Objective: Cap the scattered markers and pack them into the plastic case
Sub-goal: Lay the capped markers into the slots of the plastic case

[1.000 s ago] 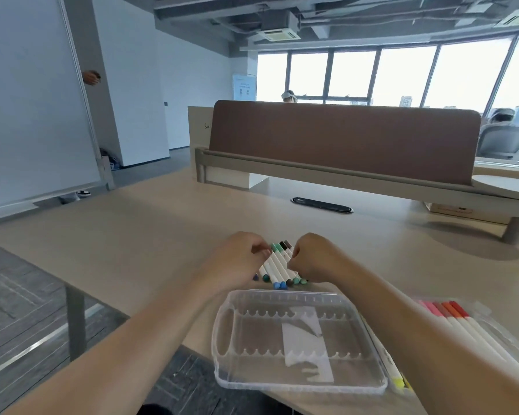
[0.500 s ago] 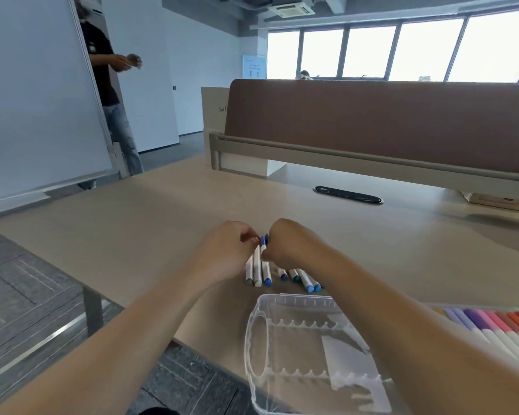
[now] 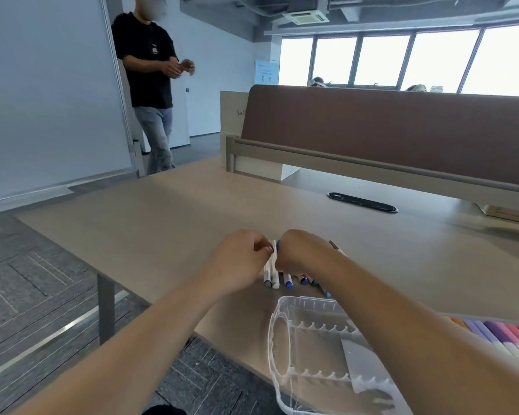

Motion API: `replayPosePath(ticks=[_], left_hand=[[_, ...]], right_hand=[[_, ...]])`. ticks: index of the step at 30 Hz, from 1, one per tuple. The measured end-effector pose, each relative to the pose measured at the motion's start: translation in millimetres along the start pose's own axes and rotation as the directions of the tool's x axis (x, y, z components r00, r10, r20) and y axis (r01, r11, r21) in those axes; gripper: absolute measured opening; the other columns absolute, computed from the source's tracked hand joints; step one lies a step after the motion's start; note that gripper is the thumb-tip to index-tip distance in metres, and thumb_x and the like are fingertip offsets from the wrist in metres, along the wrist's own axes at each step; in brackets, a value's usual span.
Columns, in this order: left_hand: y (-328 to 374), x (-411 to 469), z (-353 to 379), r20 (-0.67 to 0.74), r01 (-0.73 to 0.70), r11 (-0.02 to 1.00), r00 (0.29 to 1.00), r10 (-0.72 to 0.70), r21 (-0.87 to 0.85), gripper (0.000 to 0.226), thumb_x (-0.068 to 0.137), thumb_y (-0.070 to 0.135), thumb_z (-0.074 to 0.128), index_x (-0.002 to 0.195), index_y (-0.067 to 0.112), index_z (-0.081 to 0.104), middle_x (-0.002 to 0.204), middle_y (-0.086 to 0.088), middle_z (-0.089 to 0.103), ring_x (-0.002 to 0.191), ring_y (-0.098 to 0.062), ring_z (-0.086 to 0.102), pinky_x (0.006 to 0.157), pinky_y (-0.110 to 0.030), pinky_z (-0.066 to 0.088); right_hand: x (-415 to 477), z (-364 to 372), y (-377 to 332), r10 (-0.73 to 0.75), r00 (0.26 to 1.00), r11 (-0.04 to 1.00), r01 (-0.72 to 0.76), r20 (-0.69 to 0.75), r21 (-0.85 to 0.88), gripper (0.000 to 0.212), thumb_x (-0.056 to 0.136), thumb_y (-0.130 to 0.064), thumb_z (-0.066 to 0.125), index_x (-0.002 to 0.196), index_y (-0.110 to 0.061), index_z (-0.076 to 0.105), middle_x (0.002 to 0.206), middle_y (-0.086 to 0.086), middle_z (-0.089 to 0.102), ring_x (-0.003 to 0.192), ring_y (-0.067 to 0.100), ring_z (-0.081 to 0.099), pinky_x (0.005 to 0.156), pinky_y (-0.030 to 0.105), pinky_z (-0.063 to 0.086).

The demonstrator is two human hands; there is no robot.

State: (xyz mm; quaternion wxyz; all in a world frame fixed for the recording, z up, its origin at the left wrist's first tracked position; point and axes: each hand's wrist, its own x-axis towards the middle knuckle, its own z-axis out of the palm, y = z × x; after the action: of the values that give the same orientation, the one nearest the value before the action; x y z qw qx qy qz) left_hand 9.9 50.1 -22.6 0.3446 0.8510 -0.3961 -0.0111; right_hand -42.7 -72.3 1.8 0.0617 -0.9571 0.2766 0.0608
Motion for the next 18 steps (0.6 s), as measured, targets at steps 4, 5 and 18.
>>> replayPosePath(ticks=[4, 5, 18], left_hand=[[3.5, -2.6, 0.1, 0.015, 0.005, 1.0, 1.0, -0.005, 0.016, 0.023, 0.095, 0.027, 0.052, 0.089, 0.014, 0.07, 0.084, -0.001, 0.067, 0.079, -0.017, 0.061, 0.07, -0.033, 0.047], [4.1, -2.4, 0.7, 0.017, 0.007, 1.0, 1.0, -0.008, 0.021, 0.024, 0.095, 0.027, 0.051, 0.088, 0.014, 0.07, 0.084, -0.002, 0.066, 0.079, -0.018, 0.061, 0.07, -0.034, 0.047], [9.3, -1.1, 10.5, 0.038, 0.006, 1.0, 0.999, -0.006, -0.021, 0.026, 0.093, 0.024, 0.052, 0.071, 0.015, 0.063, 0.069, -0.004, 0.061, 0.064, -0.02, 0.054, 0.056, -0.031, 0.036]], right_hand=[[-3.3, -2.6, 5.1, 0.042, 0.998, 0.999, -0.041, -0.046, 0.033, 0.02, 0.089, -0.007, 0.053, 0.07, -0.012, 0.056, 0.069, 0.003, 0.051, 0.069, 0.022, 0.055, 0.074, 0.033, 0.05], [-4.3, -3.4, 6.9, 0.055, 0.996, 0.998, -0.052, -0.075, 0.034, 0.022, 0.089, -0.007, 0.054, 0.068, -0.013, 0.053, 0.07, 0.003, 0.051, 0.074, 0.023, 0.056, 0.078, 0.034, 0.051], [-5.7, 0.3, 10.7, 0.074, 0.994, 0.997, -0.074, -0.084, 0.003, 0.025, 0.087, -0.009, 0.063, 0.066, -0.017, 0.052, 0.073, 0.002, 0.055, 0.074, 0.021, 0.057, 0.077, 0.032, 0.051]])
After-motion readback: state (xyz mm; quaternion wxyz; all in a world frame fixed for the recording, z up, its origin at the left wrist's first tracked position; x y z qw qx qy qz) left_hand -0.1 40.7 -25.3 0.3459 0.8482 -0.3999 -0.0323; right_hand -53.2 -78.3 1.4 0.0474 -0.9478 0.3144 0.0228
